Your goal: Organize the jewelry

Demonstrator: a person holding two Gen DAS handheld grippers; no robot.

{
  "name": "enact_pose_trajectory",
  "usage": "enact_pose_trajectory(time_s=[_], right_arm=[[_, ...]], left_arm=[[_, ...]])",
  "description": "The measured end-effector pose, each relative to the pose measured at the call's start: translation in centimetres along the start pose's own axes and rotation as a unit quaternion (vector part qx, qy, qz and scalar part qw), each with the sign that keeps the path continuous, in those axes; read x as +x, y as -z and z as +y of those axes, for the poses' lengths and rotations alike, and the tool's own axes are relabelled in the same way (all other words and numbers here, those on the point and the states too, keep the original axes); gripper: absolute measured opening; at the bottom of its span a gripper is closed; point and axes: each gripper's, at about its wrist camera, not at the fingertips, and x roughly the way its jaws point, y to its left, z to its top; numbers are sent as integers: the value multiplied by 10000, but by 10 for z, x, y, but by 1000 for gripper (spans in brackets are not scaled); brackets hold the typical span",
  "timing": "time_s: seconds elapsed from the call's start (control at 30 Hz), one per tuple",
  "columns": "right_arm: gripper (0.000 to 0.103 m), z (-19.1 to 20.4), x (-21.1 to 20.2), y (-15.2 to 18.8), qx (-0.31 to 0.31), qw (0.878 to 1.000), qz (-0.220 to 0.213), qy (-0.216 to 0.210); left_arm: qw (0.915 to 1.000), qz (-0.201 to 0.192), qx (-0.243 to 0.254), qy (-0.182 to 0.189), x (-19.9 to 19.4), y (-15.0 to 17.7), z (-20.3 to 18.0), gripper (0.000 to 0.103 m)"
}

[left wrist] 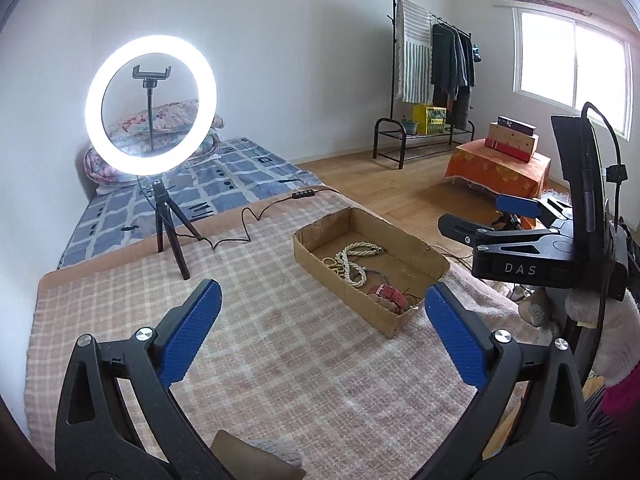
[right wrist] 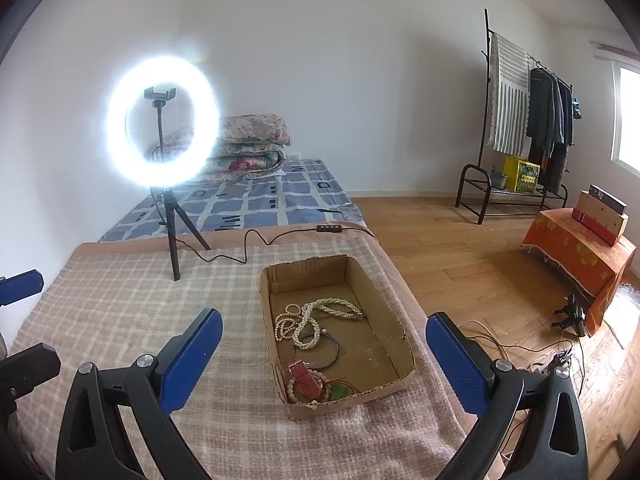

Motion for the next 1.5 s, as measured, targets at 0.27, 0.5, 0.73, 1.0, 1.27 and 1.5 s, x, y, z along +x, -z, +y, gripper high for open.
enact_pose_trajectory(time_s=[0.27,0.5,0.73,1.0,1.27,1.5], right_arm=[[103,-5,5,4,83,9999,87,35],[103,-7,7,5,178,9998,123,28],[103,-5,7,5,163,9998,134,12],[103,-4,8,6,180,9997,154,2],[103,-1,9,7,164,9997,151,-21],[103,0,9,7,159,9997,171,-28]], left_arm=[[9999,-6,125,-36,-2,1,-5,103],[9999,-5,141,-36,-3,1,-6,103],[9999,-4,143,-43,-3,1,-7,103],[9999,-5,141,-44,-3,1,-7,103],[9999,14,144,-45,-3,1,-7,103],[9999,2,143,-48,-3,1,-6,103]])
